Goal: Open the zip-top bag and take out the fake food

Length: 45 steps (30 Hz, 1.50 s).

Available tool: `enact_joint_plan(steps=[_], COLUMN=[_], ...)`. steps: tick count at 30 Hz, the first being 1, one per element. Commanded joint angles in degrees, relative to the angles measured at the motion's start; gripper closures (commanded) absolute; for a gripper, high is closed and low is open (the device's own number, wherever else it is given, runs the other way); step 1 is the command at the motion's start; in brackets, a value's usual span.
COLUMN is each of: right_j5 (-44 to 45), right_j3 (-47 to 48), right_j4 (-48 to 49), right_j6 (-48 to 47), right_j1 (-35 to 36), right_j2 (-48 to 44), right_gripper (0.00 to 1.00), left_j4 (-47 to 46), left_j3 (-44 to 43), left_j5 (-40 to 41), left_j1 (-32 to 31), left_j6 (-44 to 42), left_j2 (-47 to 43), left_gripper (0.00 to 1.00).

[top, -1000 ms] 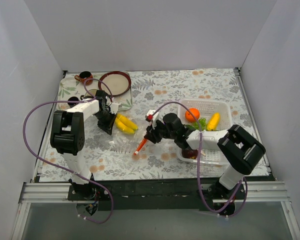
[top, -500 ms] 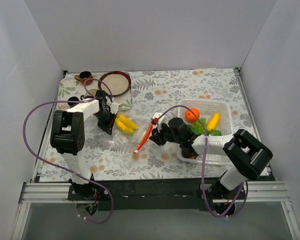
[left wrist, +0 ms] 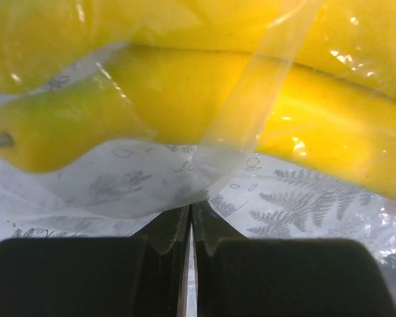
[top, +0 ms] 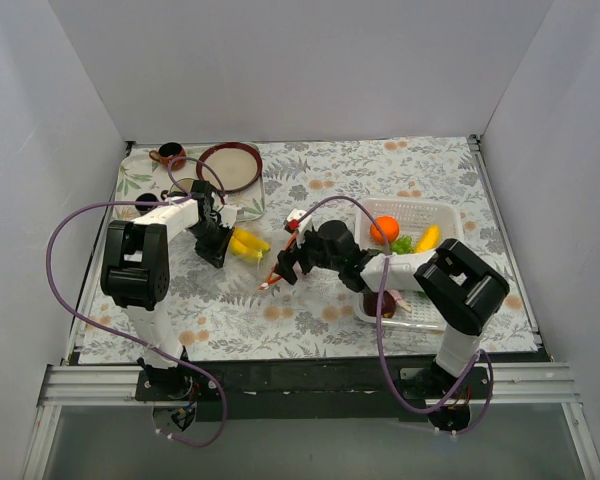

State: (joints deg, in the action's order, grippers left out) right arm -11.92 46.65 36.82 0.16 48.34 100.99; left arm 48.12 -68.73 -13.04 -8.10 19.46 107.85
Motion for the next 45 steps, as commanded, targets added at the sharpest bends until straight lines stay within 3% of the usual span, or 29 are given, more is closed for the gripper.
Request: enact_joint_plan(steps=[1, 21, 24, 28, 33, 40, 45], right_j5=[-0.03, -4.16, -4.51, -4.77, -4.86, -4.25, -3.9], right_j3=[4.32, 17.77, 17.77, 17.16, 15.49, 11.71, 2.95], right_j4=[6.86, 0.63, -0.34, -3.41, -3.95, -5.35, -6.31], right_j6=[0.01, -2.45, -2.19, -2.36, -2.1, -1.31, 0.7], right_j1=[0.09, 2.55, 2.64, 2.2, 1.85, 0.62, -0.61], right_j2=[1.93, 13.79, 13.88, 13.62, 12.39, 6.52, -2.54], right_gripper=[0.02, 0.01, 0.12, 0.37, 0.46, 0.77, 0.78], left_j4=[-7.16, -6.2, -6.28, -6.37, -6.63, -7.77, -8.66], left_j3=[6.68, 6.15, 6.06, 6.06, 6.85, 7.91, 7.3], left_j5=[3.46, 3.19, 3.37, 3.46, 3.98, 6.62, 7.06], left_j1=[-1.57, -2.19, -2.19, -2.27, -2.27, -1.57, 0.01], left_j6=[-1.62, -1.53, -1.62, -1.62, -1.8, -2.67, -2.76], left_j2=[11.68, 11.15, 11.24, 11.15, 10.62, 9.57, 10.62], left_gripper=[1.0, 1.0, 1.0, 1.0, 1.0, 1.0, 1.0])
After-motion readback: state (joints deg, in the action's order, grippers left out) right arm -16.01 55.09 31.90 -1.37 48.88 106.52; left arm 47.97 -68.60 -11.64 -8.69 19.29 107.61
